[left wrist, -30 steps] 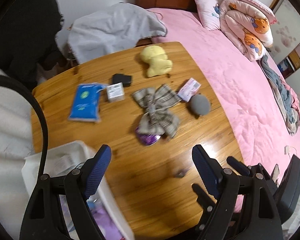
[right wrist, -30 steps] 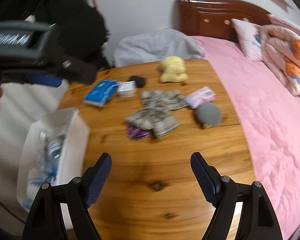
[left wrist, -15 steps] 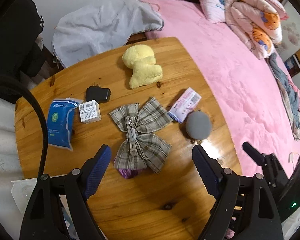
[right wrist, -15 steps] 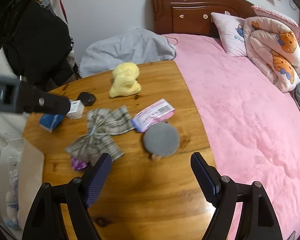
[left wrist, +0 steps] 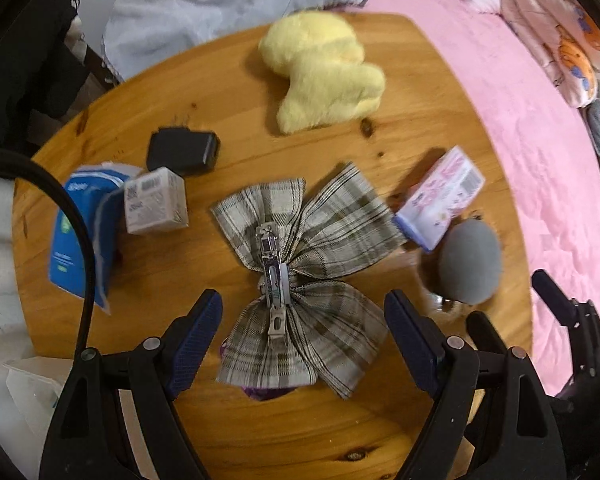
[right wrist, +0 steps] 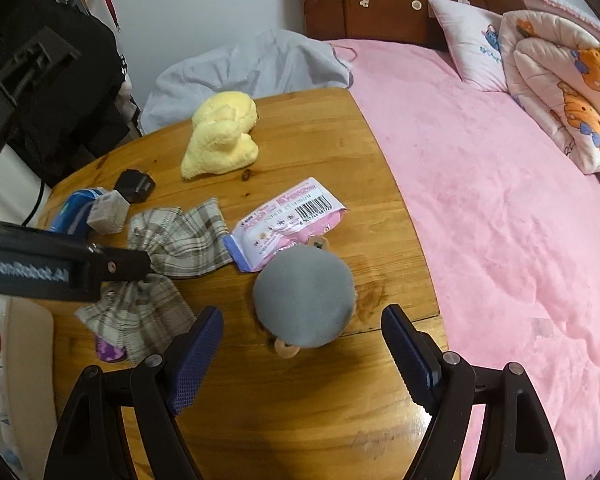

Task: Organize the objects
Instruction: 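Grasp the plaid bow pouch with the left tool while the right tool grasps the grey puff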

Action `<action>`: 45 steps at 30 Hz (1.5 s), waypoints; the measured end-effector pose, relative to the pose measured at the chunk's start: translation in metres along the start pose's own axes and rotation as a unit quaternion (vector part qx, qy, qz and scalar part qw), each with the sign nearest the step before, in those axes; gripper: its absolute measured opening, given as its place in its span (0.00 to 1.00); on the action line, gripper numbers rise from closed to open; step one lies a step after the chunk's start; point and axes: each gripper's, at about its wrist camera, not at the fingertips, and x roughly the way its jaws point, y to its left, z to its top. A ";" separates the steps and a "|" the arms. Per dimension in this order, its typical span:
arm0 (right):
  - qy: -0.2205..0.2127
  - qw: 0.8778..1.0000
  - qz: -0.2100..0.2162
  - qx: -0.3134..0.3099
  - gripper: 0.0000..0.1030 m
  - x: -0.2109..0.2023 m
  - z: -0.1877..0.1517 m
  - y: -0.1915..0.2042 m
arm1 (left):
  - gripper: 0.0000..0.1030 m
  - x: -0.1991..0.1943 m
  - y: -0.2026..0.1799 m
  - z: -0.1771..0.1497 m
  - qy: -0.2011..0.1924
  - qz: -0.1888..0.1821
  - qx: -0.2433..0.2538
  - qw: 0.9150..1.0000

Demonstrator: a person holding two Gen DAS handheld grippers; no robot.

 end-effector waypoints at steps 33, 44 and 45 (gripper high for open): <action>0.023 0.998 -0.036 -0.052 0.62 0.047 -0.003 0.011 | 0.70 0.039 0.005 -0.022 0.037 0.006 -0.031 0.999; 0.011 0.998 -0.038 -0.055 0.48 0.038 -0.006 0.015 | 0.30 0.025 0.009 -0.038 0.014 -0.002 -0.020 1.000; 0.008 0.998 -0.037 -0.054 0.48 0.036 -0.007 0.016 | 0.29 0.023 0.011 -0.041 0.012 -0.003 -0.021 1.000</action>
